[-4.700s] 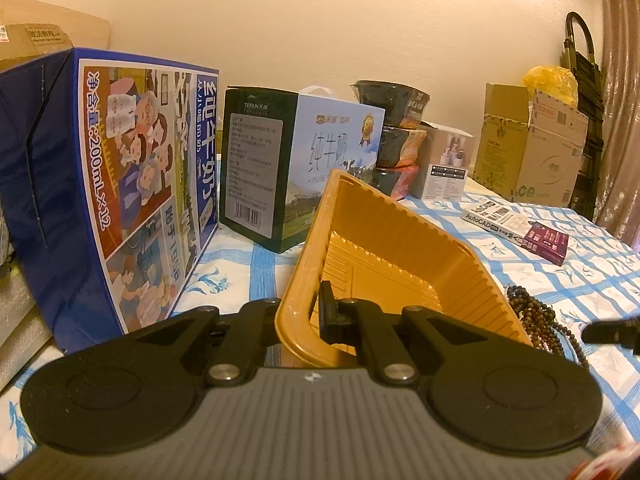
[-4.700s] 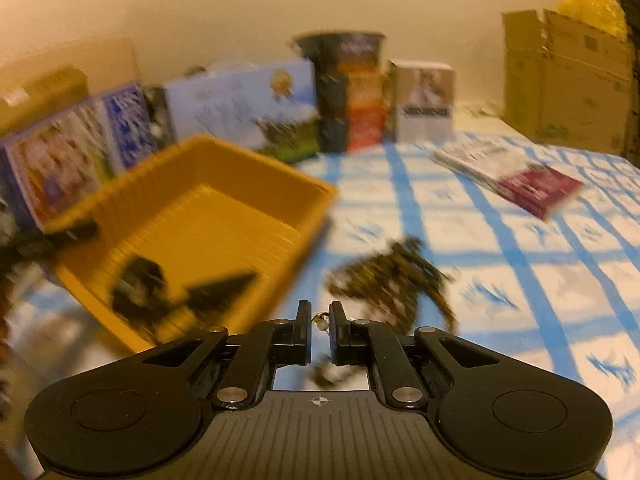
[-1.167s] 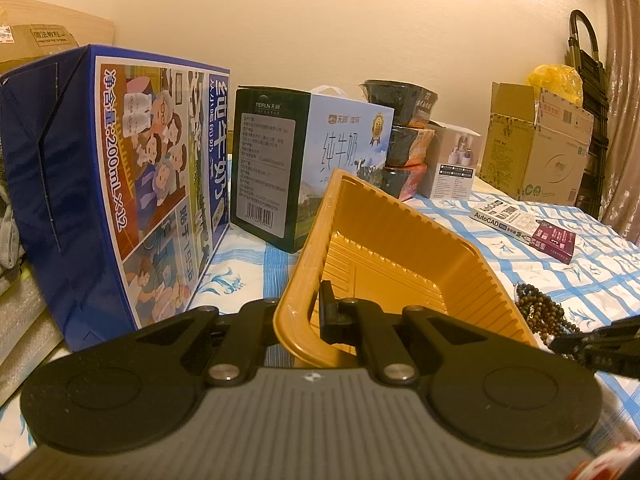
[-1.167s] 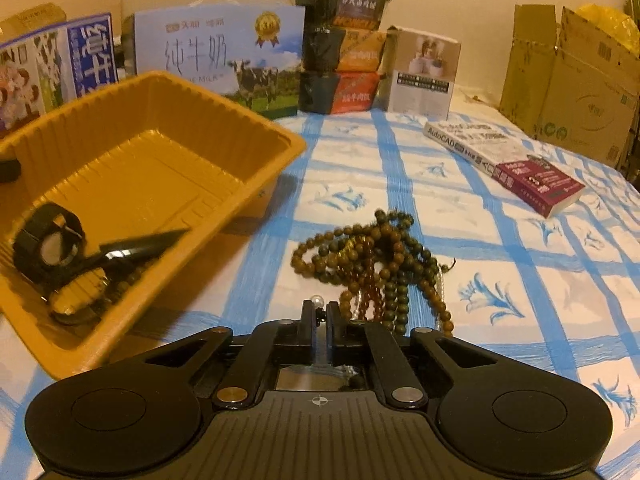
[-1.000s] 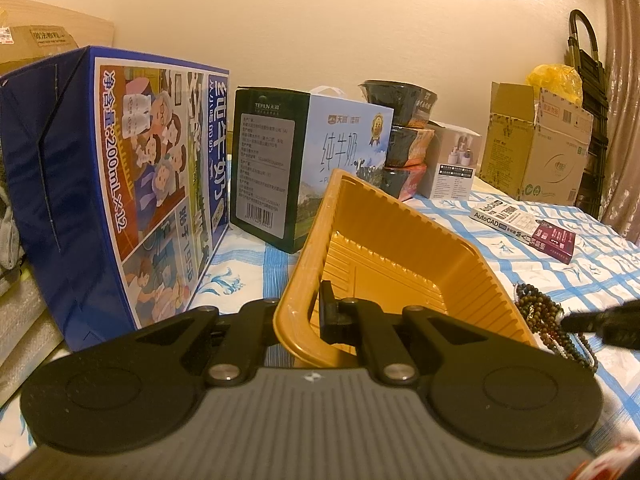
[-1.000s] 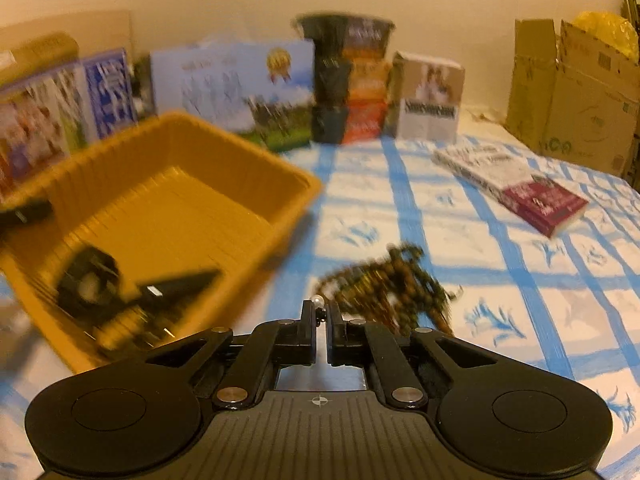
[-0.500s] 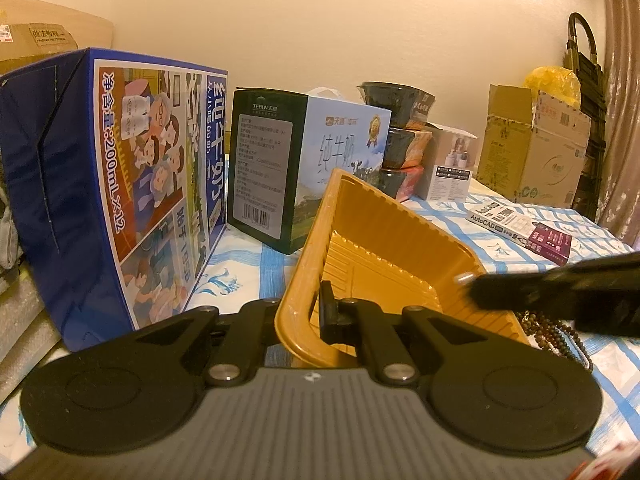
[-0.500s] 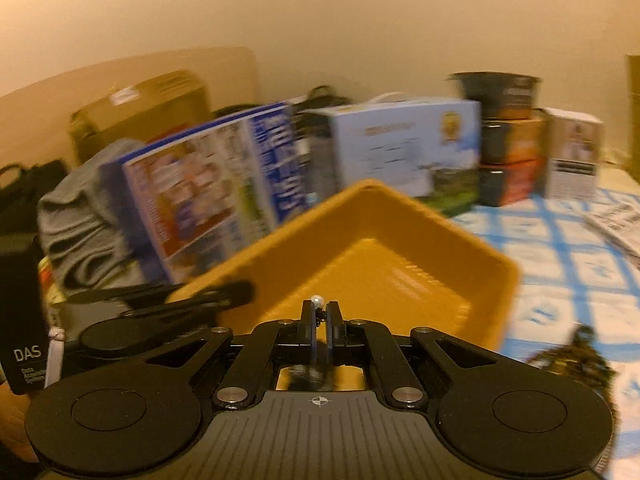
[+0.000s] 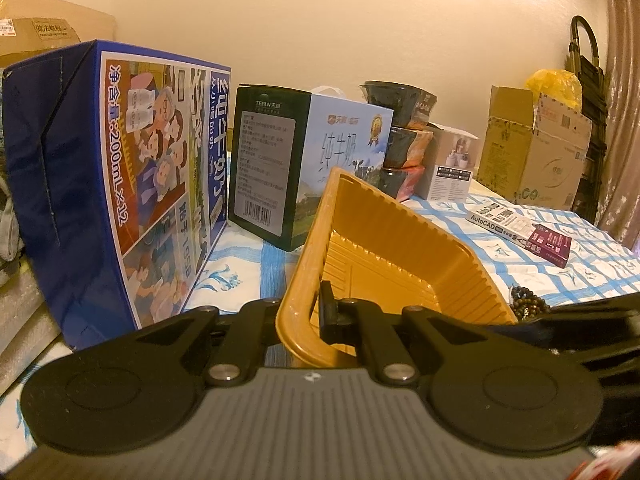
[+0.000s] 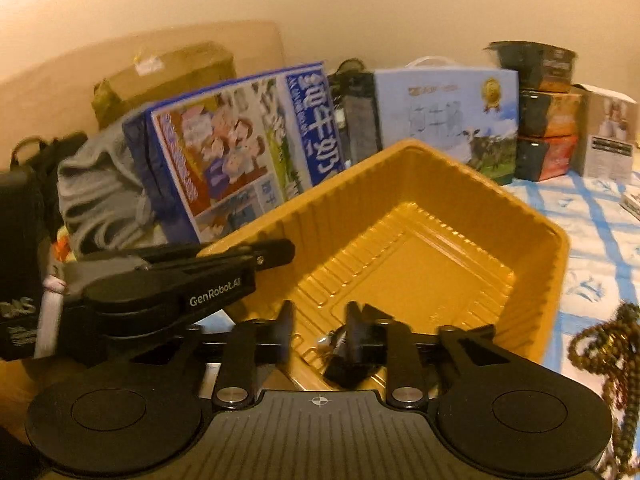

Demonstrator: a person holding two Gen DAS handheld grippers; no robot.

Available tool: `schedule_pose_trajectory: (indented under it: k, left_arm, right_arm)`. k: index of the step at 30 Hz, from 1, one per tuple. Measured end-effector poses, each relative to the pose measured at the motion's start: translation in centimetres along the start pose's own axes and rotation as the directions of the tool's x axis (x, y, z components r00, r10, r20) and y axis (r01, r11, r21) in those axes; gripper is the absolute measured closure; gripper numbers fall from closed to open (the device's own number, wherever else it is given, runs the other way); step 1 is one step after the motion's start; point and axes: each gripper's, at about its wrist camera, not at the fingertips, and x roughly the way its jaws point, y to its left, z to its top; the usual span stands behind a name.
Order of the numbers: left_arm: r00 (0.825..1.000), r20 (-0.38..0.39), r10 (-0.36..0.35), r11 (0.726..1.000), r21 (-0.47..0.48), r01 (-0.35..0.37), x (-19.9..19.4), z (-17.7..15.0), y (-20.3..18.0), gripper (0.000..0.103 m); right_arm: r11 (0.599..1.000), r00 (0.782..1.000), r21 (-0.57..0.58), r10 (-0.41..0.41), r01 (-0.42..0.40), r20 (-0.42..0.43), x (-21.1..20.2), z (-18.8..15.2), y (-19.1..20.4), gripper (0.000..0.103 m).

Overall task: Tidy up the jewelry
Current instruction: 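Grasp a dark bead bracelet with the right tool and drop it into the tray, then move the open right tool back over the bead pile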

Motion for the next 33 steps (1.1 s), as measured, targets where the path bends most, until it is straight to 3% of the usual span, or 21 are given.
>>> schedule_pose_trajectory:
  k: [2,8,13,17,20,24,33]
  left_arm:
    - [1.000,-0.001,0.002,1.000,0.000,-0.002,0.0,-0.1,0.0,0.097]
    - [1.000,0.001,0.004,1.000,0.003,-0.004,0.1,-0.1,0.0,0.097]
    - [1.000,-0.001,0.008,1.000,0.004,-0.008,0.1,-0.1,-0.1,0.097]
    - [1.000,0.000,0.009,1.000,0.009,-0.009,0.1,-0.1,-0.1,0.097]
    - [1.000,-0.002,0.010,1.000,0.010,-0.010,0.1,-0.1,-0.1,0.097]
    - [1.000,-0.002,0.010,1.000,0.015,-0.010,0.1,-0.1,-0.2,0.096]
    - [1.000,-0.004,0.009,1.000,0.019,-0.009,0.3,-0.1,-0.2,0.096]
  right_arm:
    - [0.999,0.999,0.040,-0.017,0.015,0.035,-1.6,-0.2,-0.8,0.054]
    - [0.974,0.985,0.178,-0.157,0.143,0.070,-6.6,-1.7,-4.5,0.054]
    - [0.913,0.944,0.255,-0.331,0.319,0.005,-9.5,-3.7,-8.8,0.054]
    - [0.876,0.909,0.255,-0.415,0.410,-0.038,-10.9,-4.8,-11.8,0.054]
    - [0.868,0.897,0.234,-0.438,0.439,-0.057,-11.1,-5.2,-13.3,0.059]
    - [0.880,0.899,0.188,-0.431,0.437,-0.074,-10.4,-5.3,-14.2,0.071]
    - [0.898,0.903,0.104,-0.419,0.428,-0.098,-5.8,-4.2,-15.6,0.083]
